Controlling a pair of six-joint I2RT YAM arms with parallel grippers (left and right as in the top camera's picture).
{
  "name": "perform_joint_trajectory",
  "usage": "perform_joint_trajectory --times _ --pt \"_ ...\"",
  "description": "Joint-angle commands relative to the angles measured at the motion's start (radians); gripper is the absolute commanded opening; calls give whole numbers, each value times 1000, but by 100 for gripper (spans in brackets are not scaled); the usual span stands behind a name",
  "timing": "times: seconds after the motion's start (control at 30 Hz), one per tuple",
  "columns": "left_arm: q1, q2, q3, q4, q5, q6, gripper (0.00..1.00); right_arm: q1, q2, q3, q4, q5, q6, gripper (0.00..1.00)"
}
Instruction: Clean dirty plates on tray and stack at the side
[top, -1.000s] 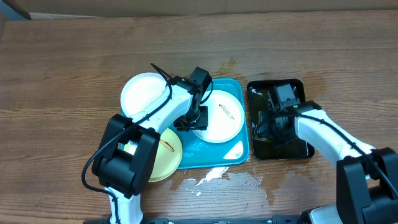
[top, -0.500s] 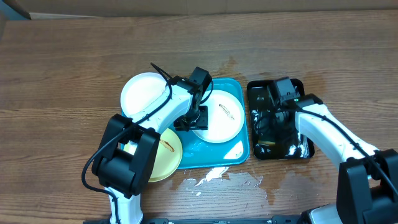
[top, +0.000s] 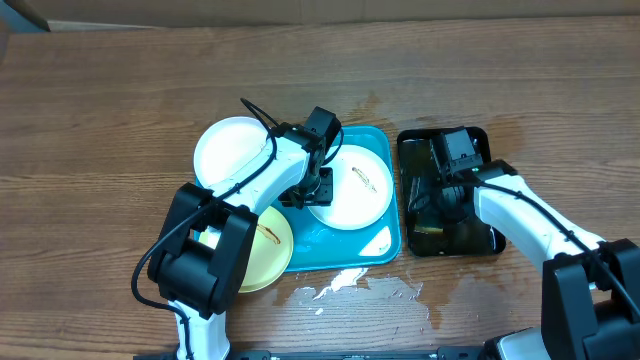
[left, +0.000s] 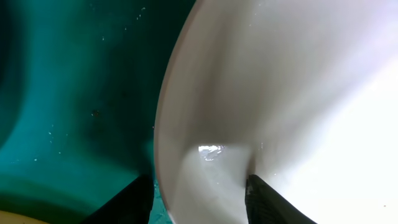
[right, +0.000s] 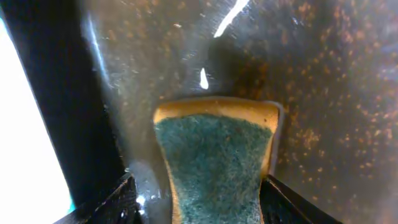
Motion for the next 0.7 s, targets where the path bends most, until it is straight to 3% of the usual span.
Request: perform_joint_trajectory --times 0.0,0.13,0.5,0.67 --pt "-2 13 -14 10 -2 -18 46 11 -5 -28 9 10 -2 61" --pt "-2 13 -19 13 -2 -17 37 11 -4 -30 7 27 3 59" --pt "-2 13 -72 80 6 -18 37 11 -2 -35 3 35 6 56" --pt "-2 13 -73 81 5 -18 34 11 -2 -35 3 -3 6 60"
